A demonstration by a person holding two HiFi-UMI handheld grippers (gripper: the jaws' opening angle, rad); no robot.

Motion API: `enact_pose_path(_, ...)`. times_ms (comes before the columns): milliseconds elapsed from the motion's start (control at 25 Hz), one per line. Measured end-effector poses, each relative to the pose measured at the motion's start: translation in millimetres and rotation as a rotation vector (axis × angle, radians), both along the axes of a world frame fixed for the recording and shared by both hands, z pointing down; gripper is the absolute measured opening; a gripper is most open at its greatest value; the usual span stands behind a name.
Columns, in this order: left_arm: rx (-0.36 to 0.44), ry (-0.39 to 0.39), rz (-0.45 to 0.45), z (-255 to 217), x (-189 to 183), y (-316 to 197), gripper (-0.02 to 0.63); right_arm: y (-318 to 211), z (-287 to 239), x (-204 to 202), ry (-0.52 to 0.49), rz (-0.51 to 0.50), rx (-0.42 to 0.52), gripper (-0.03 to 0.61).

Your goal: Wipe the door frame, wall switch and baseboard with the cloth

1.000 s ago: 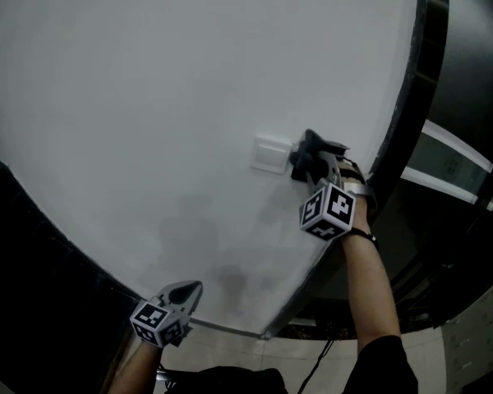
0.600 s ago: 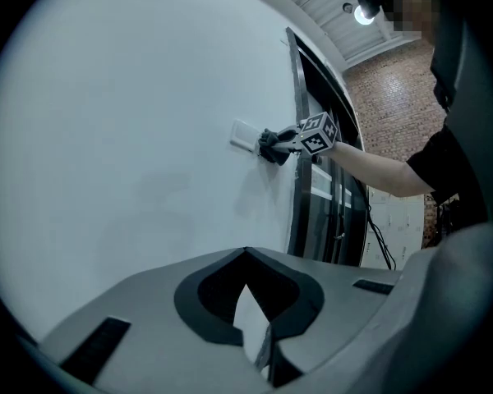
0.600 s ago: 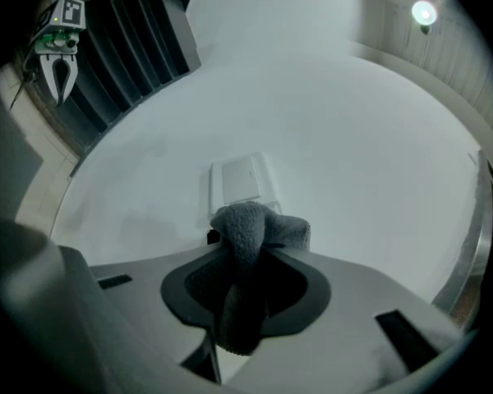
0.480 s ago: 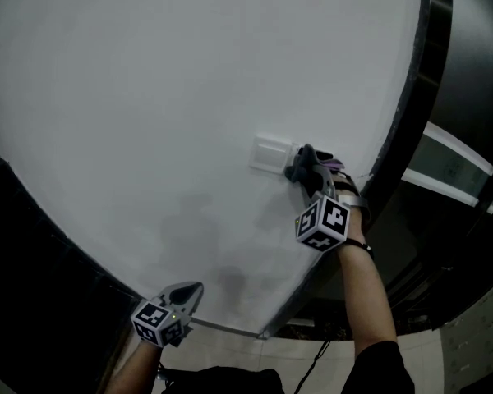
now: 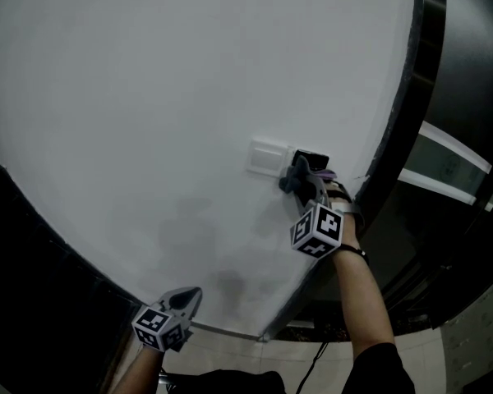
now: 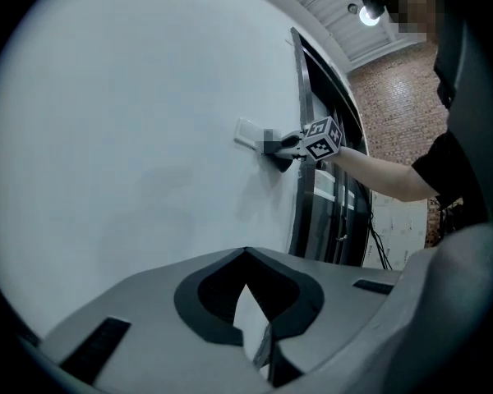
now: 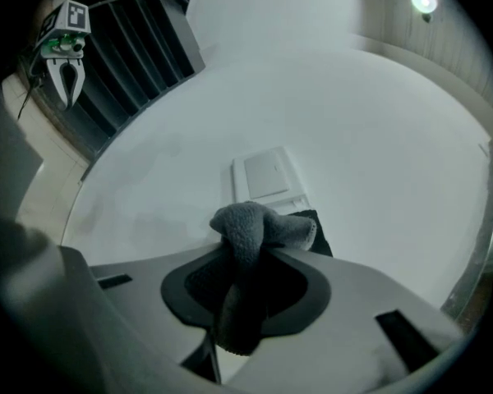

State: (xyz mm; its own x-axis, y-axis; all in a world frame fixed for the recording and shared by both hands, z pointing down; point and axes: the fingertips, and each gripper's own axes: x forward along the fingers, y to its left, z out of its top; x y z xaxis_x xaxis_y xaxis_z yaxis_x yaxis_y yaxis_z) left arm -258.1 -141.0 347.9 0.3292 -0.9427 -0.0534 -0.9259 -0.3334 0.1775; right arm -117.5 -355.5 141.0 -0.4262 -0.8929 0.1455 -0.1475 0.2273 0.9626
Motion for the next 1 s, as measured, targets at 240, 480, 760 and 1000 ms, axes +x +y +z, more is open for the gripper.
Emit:
enact_pose_path(240,0.0,0.008,-0.037,2.9,-7.5,1.2,0.002,-1.2,12.0,0.7,-0.004,-0.007,-0.029,0.086)
enact_pose_path(480,-0.082,-0.065,-0.138,13.2,-32.5,-5.1,0.002,23.5,-19.0,-26.9,-0.032,-0.074,0.027,0.086)
enact_pose_path(760,-0.032,-0.052,-0.153,-3.3,-59.9,1.9,0.002,40.5,-74.8,-89.5,-0.048,-0.115,0.103,0.086)
enact_pose_path(1000,-0.039,-0.065,-0.131,-0.9,-78.6,5.3,0.002,20.8,-49.4,-104.0,-0.021,-0.019,0.068,0.086)
